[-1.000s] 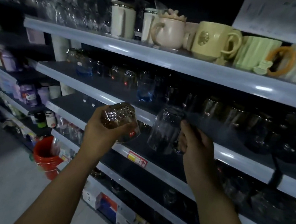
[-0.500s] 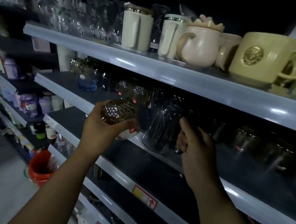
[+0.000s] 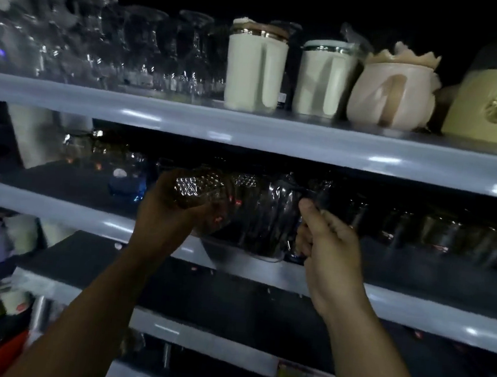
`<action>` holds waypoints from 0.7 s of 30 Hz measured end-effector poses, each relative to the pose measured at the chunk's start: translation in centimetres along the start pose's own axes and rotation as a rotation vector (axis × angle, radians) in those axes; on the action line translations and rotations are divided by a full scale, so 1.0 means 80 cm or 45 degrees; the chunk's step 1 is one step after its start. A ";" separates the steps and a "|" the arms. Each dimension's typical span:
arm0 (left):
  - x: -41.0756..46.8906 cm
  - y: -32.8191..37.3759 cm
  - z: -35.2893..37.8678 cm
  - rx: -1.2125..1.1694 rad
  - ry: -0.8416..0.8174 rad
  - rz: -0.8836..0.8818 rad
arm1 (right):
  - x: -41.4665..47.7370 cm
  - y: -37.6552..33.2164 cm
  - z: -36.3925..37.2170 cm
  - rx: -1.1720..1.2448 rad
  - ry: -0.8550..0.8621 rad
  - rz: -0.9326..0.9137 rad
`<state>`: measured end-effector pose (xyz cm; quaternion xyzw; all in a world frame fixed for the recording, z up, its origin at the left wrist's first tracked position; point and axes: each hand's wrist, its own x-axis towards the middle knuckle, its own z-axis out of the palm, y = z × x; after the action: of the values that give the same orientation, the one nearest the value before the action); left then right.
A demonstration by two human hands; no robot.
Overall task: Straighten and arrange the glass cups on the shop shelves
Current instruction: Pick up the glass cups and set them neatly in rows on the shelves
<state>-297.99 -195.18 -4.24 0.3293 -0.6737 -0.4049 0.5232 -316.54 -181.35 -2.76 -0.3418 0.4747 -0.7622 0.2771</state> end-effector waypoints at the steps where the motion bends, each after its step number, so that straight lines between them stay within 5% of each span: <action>1: 0.012 -0.007 -0.012 0.020 -0.049 0.015 | -0.003 0.005 0.015 -0.016 0.060 -0.030; 11: 0.062 -0.034 -0.055 -0.076 -0.229 0.015 | 0.020 0.052 0.106 -0.326 0.421 -0.216; 21: 0.080 -0.053 -0.028 -0.119 -0.279 0.022 | 0.044 0.084 0.101 -0.624 0.448 -0.245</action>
<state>-297.21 -203.13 -4.88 0.2527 -0.7101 -0.4647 0.4647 -311.75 -190.95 -5.44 -0.3047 0.6504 -0.6953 0.0265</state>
